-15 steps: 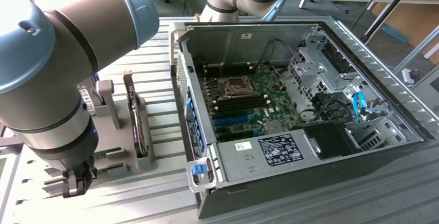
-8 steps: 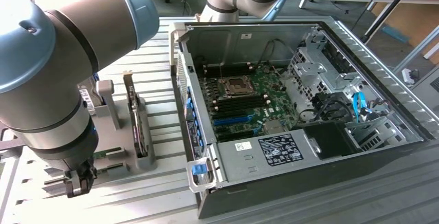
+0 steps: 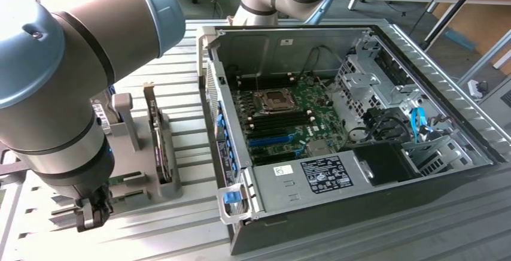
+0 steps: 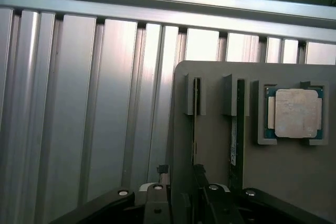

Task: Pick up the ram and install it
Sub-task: 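Pick up the ram and move it above insertion slot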

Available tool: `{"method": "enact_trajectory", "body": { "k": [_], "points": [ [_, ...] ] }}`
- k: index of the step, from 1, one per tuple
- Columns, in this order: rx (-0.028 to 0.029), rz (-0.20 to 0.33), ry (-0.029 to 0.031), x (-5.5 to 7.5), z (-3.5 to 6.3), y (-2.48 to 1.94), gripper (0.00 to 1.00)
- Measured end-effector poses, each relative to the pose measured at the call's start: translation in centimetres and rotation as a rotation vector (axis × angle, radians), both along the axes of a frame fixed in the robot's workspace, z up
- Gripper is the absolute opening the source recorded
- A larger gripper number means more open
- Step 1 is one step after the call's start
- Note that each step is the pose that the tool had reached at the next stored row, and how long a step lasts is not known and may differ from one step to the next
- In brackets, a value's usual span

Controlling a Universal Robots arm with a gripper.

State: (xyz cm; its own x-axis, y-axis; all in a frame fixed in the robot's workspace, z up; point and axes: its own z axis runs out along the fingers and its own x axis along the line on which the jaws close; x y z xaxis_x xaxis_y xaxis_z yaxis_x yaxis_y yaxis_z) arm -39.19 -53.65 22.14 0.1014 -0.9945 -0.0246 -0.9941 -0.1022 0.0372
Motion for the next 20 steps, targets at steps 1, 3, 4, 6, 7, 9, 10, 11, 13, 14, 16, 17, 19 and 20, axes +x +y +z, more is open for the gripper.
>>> {"method": "enact_trajectory", "body": {
  "k": [1,3,4,6,7,9,10,11,13,14,16,17,19,20],
  "points": [
    [0.0000,0.000,0.0000,-0.04,0.00,0.00,0.30],
    [0.0000,0.000,0.0000,-0.41,0.00,0.05,0.30],
    [0.0001,0.000,0.0000,-0.55,-0.01,0.07,0.30],
    [0.0008,0.000,0.0000,-0.55,-0.04,0.18,0.30],
    [0.0048,0.000,0.0000,-0.55,-0.10,0.39,0.30],
    [0.0091,0.000,-0.0001,-0.55,-0.18,0.55,0.30],
    [0.0092,0.000,0.0001,-0.55,-0.19,0.55,0.30],
    [0.0091,0.000,0.0001,-0.55,-0.20,0.55,0.30],
    [0.0099,0.000,-0.0004,-0.55,-0.34,0.56,0.30],
    [0.0099,0.000,-0.0002,-0.55,-0.41,0.56,0.30],
    [0.0104,0.000,0.0000,-0.55,-0.58,0.56,0.30],
    [0.0111,0.000,0.0001,-0.56,-0.65,0.56,0.30],
    [0.0135,0.000,0.0000,-0.55,-0.82,0.55,0.30],
    [0.0147,0.000,0.0001,-0.55,-0.84,0.56,0.30]
  ]
}}
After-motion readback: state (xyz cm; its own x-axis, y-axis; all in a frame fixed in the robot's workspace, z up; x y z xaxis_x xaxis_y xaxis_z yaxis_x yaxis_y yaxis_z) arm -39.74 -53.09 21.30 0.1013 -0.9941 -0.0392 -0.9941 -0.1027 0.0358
